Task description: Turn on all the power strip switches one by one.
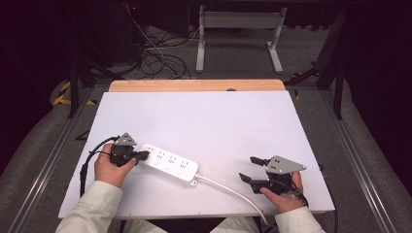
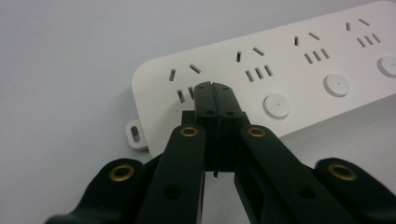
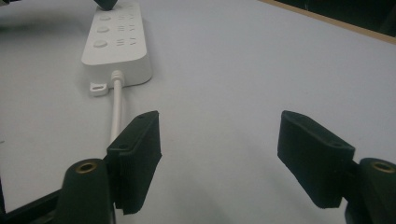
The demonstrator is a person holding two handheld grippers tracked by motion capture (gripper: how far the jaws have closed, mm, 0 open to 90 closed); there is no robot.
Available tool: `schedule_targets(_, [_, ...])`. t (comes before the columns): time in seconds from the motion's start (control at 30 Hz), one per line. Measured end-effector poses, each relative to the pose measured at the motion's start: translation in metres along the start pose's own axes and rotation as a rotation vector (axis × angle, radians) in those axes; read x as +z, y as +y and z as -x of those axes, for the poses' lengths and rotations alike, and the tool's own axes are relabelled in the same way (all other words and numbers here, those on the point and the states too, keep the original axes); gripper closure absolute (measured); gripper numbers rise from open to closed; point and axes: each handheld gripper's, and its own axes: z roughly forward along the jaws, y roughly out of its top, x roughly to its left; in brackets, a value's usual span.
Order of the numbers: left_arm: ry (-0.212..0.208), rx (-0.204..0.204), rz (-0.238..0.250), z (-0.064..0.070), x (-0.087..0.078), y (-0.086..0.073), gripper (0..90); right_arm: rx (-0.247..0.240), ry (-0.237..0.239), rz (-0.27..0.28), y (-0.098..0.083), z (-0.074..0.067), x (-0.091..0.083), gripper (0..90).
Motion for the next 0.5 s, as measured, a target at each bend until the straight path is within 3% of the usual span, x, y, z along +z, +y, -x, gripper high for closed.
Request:
schedule_targets(0.3, [0.012,-0.009,0.022,0.0018,0.0004,-0.0041,90.0,-0.002,0.007,-0.003,-0.0005,-0.0012,0.0003,30.3])
schedule_targets(0.4, [0.018,-0.004,0.023,0.0027,0.0006,-0.0036,90.0,-0.002,0.009,-0.004,-0.0006,-0.0016,0.0009,30.3])
schedule_targets(0.43, [0.045,0.019,0.012,0.0052,0.0003,-0.0010,90.0,-0.002,0.008,-0.002,-0.0004,-0.0015,0.0009,30.3])
schedule_targets(0.5, [0.052,0.025,0.024,0.0085,0.0003,-0.0003,90.0,-0.003,0.005,-0.001,-0.0003,-0.0010,0.0002,30.2])
